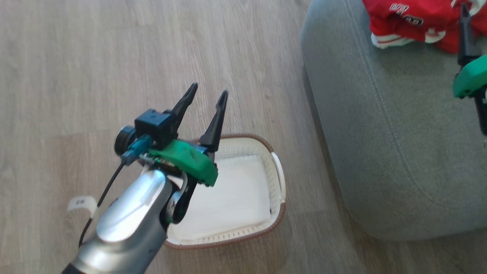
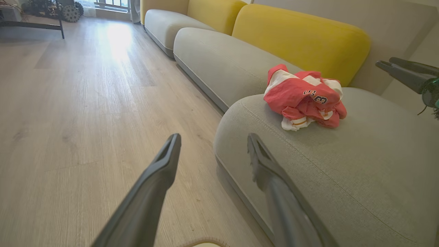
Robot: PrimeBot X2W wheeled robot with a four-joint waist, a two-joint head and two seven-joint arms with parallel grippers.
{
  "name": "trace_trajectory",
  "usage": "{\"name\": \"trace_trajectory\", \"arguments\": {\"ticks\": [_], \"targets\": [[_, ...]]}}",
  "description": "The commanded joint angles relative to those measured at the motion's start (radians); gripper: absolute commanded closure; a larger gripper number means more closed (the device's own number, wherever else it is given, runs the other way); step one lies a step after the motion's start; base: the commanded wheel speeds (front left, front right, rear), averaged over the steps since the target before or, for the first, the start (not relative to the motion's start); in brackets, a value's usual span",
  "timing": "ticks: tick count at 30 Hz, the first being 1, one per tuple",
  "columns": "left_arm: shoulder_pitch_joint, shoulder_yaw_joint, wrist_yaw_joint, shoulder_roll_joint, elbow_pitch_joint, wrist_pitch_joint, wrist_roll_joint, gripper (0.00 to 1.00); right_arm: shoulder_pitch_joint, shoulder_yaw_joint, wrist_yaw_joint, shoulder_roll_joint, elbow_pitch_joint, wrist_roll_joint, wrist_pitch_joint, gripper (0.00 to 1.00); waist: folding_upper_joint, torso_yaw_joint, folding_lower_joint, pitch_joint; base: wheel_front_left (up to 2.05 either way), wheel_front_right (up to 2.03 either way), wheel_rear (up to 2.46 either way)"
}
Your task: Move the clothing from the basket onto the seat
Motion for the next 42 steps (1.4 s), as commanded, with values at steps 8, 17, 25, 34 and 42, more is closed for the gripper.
{"name": "trace_trajectory", "arguments": {"ticks": [8, 17, 25, 34, 42], "targets": [[0.103, 0.144, 0.046, 0.03, -0.056, -0.013, 0.01, 0.0, 0.072, 0.059, 0.0, 0.032, -0.117, 0.022, -0.009, 0.0, -0.0001, 0.075, 0.0, -0.123, 0.0, 0.0, 0.0], [0.264, 0.301, 0.082, 0.049, -0.089, -0.013, 0.039, 0.0, 0.19, 0.03, 0.0, 0.152, -0.231, -0.027, -0.009, 0.0, -0.0001, 0.123, 0.0, -0.193, 0.0, 0.0, 0.0], [0.405, 0.437, 0.101, 0.067, -0.125, -0.013, 0.061, 0.0, 0.354, -0.02, 0.0, 0.28, -0.362, -0.114, -0.009, 0.0, -0.0001, 0.145, 0.0, -0.237, 0.0, 0.0, 0.0], [0.542, 0.52, 0.093, 0.045, -0.178, -0.013, 0.095, 0.0, 0.559, -0.021, 0.0, 0.331, -0.5, -0.106, -0.009, 0.0, -0.0001, 0.154, 0.0, -0.283, 0.0, 0.0, 0.0], [0.644, 0.571, 0.077, 0.008, -0.216, -0.013, 0.125, 0.0, 0.684, 0.008, 0.0, 0.332, -0.59, -0.031, -0.009, 0.0, -0.0001, 0.15, 0.0, -0.303, 0.0, 0.0, 0.0]]}}
